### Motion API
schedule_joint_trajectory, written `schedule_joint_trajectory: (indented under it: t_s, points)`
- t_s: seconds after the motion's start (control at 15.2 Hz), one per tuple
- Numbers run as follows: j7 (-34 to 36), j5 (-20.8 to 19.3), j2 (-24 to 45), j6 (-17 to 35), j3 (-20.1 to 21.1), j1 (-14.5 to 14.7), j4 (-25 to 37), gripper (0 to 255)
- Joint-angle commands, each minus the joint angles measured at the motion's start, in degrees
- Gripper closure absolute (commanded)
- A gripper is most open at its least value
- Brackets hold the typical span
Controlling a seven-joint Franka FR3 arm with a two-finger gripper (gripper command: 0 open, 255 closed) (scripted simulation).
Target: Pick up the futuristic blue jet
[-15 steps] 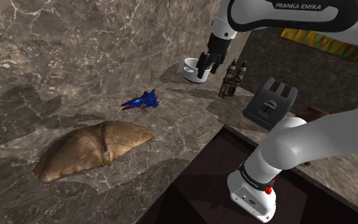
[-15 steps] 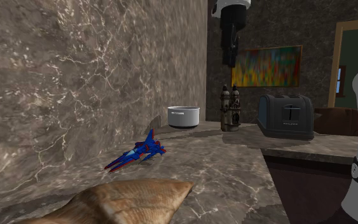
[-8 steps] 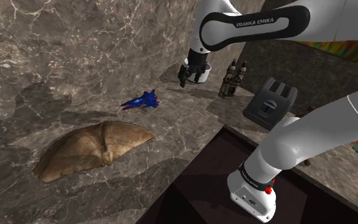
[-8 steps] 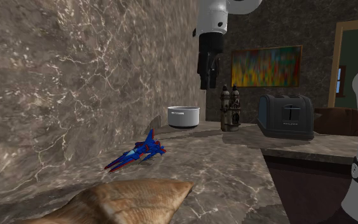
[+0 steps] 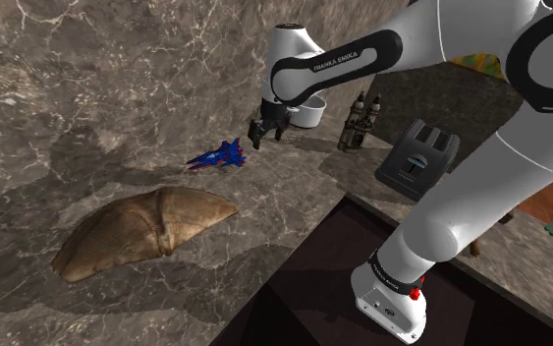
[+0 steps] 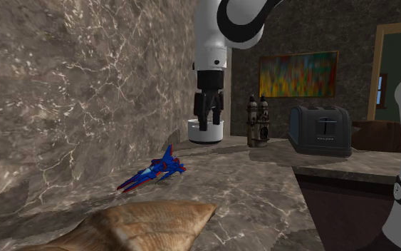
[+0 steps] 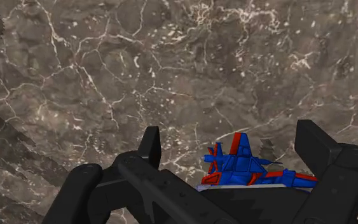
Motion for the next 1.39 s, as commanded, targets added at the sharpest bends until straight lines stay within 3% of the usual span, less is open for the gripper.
schedule_joint_trajectory:
  t_s: [0.0,0.53,1.12,1.19,1.32]
  points:
    - [1.7,-1.4,4.5,2.6,0.4,0.0,1.5,0]
    - [8.2,-7.6,22.3,8.3,0.3,1.6,11.8,0]
    - [9.8,-9.3,26.5,13.1,-0.6,2.1,11.1,0]
    - [9.9,-9.4,26.6,13.1,-0.6,2.2,11.2,255]
    - [9.9,-9.4,26.6,13.2,-0.6,2.2,11.0,255]
